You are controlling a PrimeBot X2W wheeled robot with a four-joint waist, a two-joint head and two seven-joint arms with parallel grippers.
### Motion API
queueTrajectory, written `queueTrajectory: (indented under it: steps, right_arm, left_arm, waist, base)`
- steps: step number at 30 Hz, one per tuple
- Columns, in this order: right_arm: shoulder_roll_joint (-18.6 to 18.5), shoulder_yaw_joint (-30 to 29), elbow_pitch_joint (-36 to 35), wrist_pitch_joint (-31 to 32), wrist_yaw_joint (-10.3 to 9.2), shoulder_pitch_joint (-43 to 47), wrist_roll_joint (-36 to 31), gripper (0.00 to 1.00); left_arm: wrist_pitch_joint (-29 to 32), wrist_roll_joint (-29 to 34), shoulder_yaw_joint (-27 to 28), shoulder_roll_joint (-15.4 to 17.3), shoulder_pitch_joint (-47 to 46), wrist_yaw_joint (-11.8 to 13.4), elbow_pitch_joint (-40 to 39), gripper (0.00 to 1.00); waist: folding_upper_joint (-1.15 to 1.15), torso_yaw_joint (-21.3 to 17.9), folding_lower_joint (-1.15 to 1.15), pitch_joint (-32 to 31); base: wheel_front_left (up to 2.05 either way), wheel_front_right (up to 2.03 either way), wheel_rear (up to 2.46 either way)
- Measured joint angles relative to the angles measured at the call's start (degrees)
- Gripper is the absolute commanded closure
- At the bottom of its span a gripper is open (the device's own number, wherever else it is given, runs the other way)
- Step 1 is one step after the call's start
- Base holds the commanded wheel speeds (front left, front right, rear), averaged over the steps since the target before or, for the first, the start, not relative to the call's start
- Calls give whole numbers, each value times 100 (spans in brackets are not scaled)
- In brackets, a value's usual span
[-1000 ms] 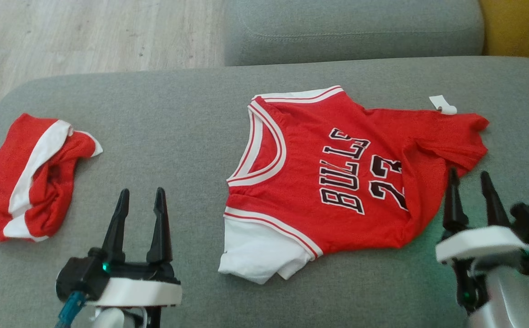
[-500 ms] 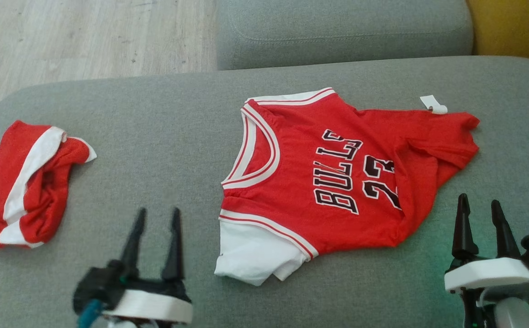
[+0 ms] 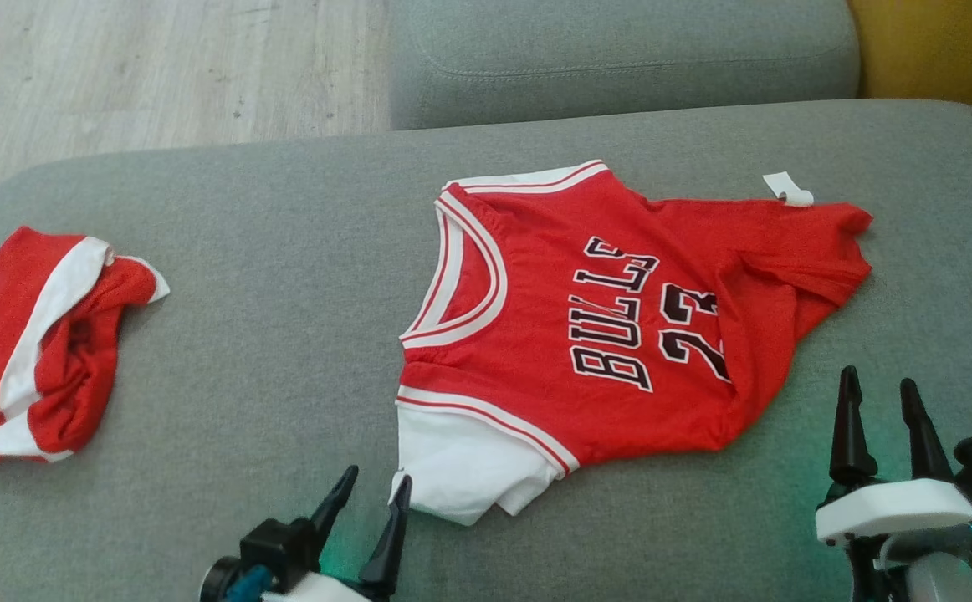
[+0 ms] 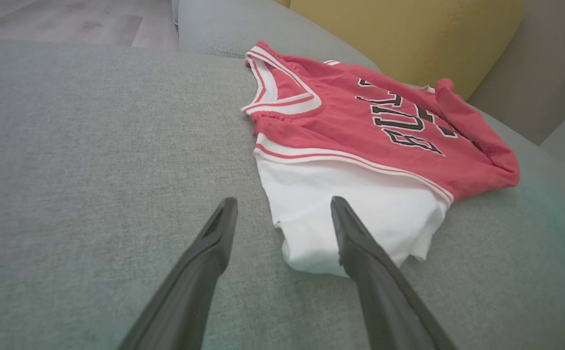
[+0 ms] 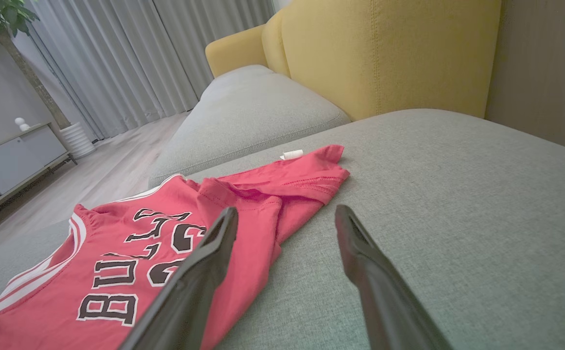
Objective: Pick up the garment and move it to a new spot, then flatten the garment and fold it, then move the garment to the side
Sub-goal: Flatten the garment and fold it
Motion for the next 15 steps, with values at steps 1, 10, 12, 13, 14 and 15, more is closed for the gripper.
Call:
queueTrajectory:
  steps: [1,10,12,13,14,15]
  right_arm:
    - [0,7,8,0,0,0,0,0]
    - [0,20,41,0,0,-20,-4,0]
    - [0,20,46,0,0,-39,-21,0]
    - [0,16,49,0,0,-54,-21,0]
    - [0,16,57,0,0,-59,-21,0]
    - [0,16,70,0,0,-65,-26,0]
  left_arm:
    - [0,-1,9,-3,-62,2,88,0]
    - [85,-101,-77,-103,-283,9,686,0]
    - [160,-145,-161,-118,-322,8,826,0]
    - [212,-213,-205,-135,-386,7,920,0]
    - [218,-234,-230,-138,-426,3,949,0]
    - [221,-268,-249,-144,-463,1,979,0]
  waist:
    - [0,-14,0,-1]
    - [0,-151,0,32]
    - [0,-166,0,45]
    - [0,-174,0,52]
    - [0,-176,0,56]
    - [0,-175,0,59]
  base:
    - [0,0,0]
    - [0,0,0]
    - [0,0,0]
    - [0,0,0]
    - [0,0,0]
    - [0,0,0]
